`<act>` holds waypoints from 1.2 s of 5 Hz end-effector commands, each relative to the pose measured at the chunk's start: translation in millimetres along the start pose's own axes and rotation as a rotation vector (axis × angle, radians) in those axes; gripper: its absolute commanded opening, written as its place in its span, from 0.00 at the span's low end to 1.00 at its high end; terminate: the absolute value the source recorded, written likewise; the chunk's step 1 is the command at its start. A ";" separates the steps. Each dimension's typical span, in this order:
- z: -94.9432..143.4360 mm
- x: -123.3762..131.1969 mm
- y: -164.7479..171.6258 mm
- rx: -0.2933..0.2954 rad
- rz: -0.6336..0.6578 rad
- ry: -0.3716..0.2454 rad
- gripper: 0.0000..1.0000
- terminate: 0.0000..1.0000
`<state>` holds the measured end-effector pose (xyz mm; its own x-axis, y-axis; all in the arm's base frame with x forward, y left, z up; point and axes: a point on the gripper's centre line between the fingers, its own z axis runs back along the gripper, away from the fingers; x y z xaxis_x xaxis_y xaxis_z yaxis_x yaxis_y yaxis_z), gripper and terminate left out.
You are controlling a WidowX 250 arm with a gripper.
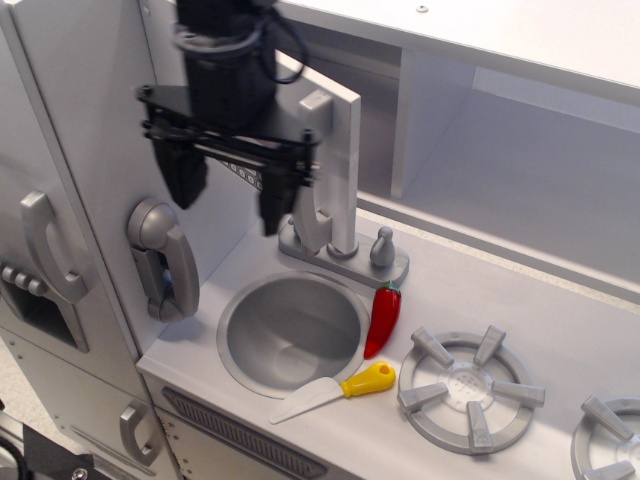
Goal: Open microwave
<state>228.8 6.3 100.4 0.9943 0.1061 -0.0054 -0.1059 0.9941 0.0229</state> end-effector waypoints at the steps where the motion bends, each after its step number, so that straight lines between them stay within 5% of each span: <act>1: 14.2 27.5 -63.6 -0.077 -0.018 0.042 1.00 0.00; 2: 15.9 38.8 -89.1 -0.141 -0.052 -0.020 1.00 0.00; 4: 56.9 85.7 -86.7 -0.217 0.056 -0.102 1.00 0.00; 6: 47.5 111.4 -49.7 -0.115 0.147 -0.176 1.00 0.00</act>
<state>344.6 -38.0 119.0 0.9621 0.2423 0.1248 -0.2331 0.9688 -0.0841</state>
